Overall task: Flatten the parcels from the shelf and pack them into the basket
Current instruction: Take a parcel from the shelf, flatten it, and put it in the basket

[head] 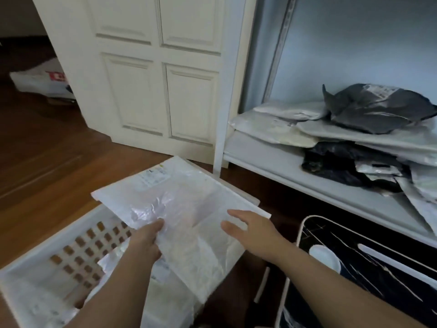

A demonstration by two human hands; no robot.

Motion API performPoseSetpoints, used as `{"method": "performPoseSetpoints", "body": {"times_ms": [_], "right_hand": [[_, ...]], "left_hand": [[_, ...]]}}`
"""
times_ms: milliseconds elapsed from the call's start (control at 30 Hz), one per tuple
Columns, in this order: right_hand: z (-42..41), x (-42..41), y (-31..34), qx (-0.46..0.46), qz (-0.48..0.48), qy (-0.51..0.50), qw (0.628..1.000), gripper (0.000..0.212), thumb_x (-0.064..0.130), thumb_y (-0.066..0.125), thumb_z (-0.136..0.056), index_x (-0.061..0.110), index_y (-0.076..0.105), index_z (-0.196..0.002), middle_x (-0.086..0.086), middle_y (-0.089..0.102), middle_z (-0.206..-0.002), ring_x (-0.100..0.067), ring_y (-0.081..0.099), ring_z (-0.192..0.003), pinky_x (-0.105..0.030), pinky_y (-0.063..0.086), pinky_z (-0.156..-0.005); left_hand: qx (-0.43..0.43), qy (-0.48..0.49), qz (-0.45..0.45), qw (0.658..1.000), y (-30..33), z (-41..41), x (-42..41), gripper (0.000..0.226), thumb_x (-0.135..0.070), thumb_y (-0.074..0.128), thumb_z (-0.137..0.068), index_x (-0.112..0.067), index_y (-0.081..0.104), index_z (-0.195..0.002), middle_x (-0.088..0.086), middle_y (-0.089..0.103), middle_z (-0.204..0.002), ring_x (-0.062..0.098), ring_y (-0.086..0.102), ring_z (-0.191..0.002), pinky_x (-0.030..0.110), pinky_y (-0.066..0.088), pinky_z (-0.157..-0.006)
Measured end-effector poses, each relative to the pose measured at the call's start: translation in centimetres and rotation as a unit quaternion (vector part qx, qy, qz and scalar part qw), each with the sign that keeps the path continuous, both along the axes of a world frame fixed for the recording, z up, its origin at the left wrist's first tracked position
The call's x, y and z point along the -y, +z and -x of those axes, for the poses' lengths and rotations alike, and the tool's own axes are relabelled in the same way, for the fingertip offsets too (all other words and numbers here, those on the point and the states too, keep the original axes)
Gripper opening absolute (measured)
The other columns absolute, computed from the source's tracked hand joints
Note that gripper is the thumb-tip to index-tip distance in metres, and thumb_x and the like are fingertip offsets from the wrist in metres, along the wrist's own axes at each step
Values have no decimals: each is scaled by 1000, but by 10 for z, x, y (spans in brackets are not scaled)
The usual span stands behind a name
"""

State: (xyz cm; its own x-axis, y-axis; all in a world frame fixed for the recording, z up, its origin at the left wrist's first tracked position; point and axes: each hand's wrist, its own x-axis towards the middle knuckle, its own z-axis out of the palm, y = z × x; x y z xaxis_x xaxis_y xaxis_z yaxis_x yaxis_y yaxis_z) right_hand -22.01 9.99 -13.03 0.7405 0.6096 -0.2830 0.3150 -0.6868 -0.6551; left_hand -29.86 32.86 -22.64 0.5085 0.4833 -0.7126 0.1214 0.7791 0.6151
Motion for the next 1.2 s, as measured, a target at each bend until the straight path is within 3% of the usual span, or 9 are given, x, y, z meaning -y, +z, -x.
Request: {"method": "performPoseSetpoints", "body": {"times_ms": [167,333,467,633,767,833,967,1067,1200], "right_hand": [[-11,-21,-45,73,150,113,979,63,60,39,-94,30,30,-149,6,27,-157,-13,19,-145,-34,11,-117],[-29,-33,-75,123,221,179,951,57,57,35,-95,23,42,-141,0,46,-141,-19,36,-131,-41,13,-115],[-40,-51,-86,179,280,215,918,51,54,32,-98,16,54,-124,-4,57,-119,-22,48,-117,-44,19,-115],[-45,-65,-98,193,342,258,883,53,53,26,-98,17,57,-121,-3,58,-97,-24,51,-102,-44,26,-103],[-43,-69,-101,197,361,270,871,53,55,25,-98,15,59,-108,-2,51,-82,-23,45,-96,-51,19,-106],[-41,-69,-106,205,354,263,874,59,60,22,-96,19,60,-117,-4,61,-98,-24,48,-104,-52,19,-105],[-40,-71,-112,225,324,249,885,64,67,21,-92,25,63,-116,-2,63,-103,-23,50,-101,-46,27,-100],[-39,-72,-113,235,298,234,895,65,69,22,-91,26,64,-115,0,65,-103,-20,51,-98,-43,29,-96],[-39,-71,-113,242,279,224,902,65,68,23,-91,26,63,-120,0,64,-115,-20,50,-108,-43,27,-101]], "left_hand": [[-121,-117,-97,981,-64,-6,-18,16,6,50,-93,1,59,-106,19,62,-81,31,58,-73,32,55,-54],[-309,-274,-320,853,-87,-13,-47,36,-4,48,-96,9,49,-130,25,55,-128,36,56,-117,30,49,-62],[-354,-369,-384,769,-77,-29,-59,37,-16,39,-100,-5,47,-135,12,53,-135,22,51,-123,25,40,-95],[-390,-397,-381,738,-89,-58,-67,38,-6,37,-100,3,45,-136,19,47,-139,28,44,-128,30,35,-102],[-371,-387,-386,751,-106,-70,-64,22,-19,40,-102,-5,50,-116,15,56,-93,25,50,-86,34,37,-79],[-390,-338,-418,748,-120,-71,-60,47,-27,49,-98,0,37,-134,21,54,-121,31,54,-103,41,44,-86],[-445,-404,-597,532,-141,-71,-36,82,-39,49,-94,-28,-9,-152,10,-3,-160,35,-2,-147,64,-1,-113],[-348,-509,-602,508,-152,-69,-10,78,-75,26,-86,-46,-28,-136,-2,-38,-151,31,-34,-138,73,-17,-98],[-331,-613,-541,471,-179,-58,17,95,-88,30,-72,-49,-29,-135,-4,-50,-138,27,-47,-127,75,-9,-100]]}}
